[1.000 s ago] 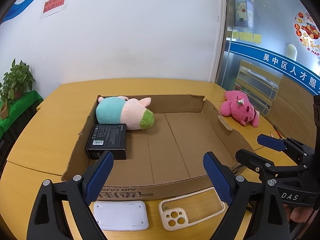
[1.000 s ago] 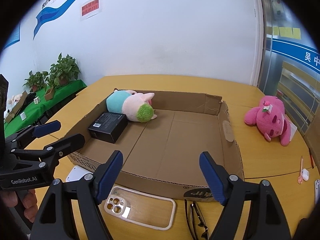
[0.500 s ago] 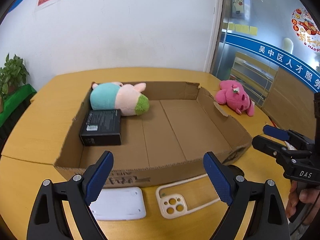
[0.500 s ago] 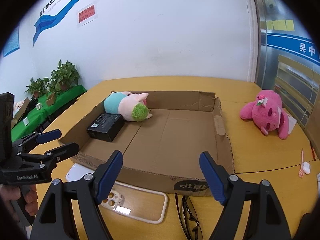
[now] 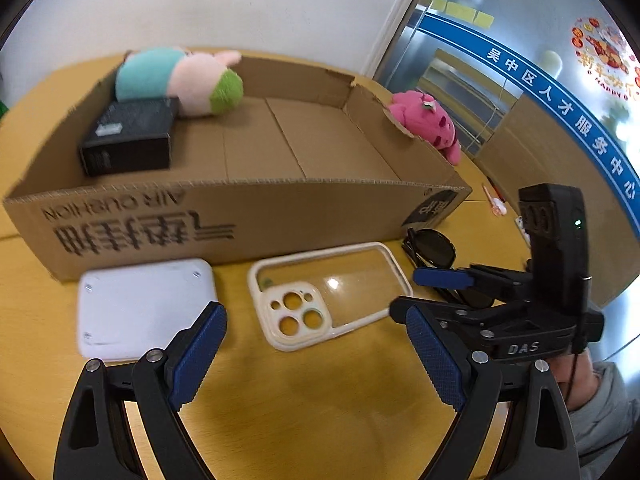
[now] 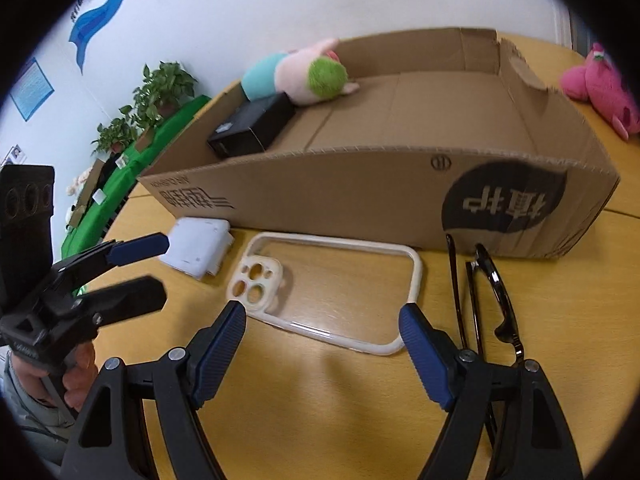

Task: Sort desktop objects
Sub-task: 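Move the left gripper to the clear phone case with white frame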

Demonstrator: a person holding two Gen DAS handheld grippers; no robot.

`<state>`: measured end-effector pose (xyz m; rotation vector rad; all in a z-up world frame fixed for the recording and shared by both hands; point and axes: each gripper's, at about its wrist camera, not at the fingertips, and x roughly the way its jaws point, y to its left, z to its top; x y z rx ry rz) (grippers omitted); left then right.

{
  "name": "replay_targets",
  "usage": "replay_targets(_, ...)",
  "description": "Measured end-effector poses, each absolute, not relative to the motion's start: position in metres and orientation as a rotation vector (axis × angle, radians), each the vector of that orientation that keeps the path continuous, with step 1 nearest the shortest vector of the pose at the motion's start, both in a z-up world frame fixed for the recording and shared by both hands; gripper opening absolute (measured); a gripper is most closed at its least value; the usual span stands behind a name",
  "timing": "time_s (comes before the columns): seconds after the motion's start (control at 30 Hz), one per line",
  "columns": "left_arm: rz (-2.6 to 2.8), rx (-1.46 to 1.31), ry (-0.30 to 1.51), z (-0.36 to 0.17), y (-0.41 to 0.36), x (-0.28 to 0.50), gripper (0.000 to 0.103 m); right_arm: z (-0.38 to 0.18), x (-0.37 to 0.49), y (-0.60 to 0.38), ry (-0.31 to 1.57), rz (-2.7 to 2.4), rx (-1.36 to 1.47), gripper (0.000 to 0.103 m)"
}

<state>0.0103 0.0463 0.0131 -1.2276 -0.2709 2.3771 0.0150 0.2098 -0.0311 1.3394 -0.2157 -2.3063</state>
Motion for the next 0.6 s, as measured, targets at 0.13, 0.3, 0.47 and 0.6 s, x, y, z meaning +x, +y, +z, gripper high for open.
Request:
replay_targets(0.13,2.296,-1.301,-0.364,-0.008,0.052,-0.008,0.094,-0.047,0.009,0.216,-0.218,-2.337,1.397,0.079)
replay_targets(0.3,2.222,-1.384,-0.376,-0.027,0.063,-0.022,0.093,-0.047,0.009,0.214,-0.210,-2.333,1.388,0.079)
replay_targets(0.47,2.196,-1.380,-0.395,-0.029,0.057,-0.019,0.093,-0.048,0.015,0.211,-0.254,-2.274,1.373,0.083)
replay_targets(0.6,2.176,-1.339,-0.421,-0.021,0.045,-0.004,0.093,-0.041,0.026,0.209,-0.258,-2.243,1.336,0.083)
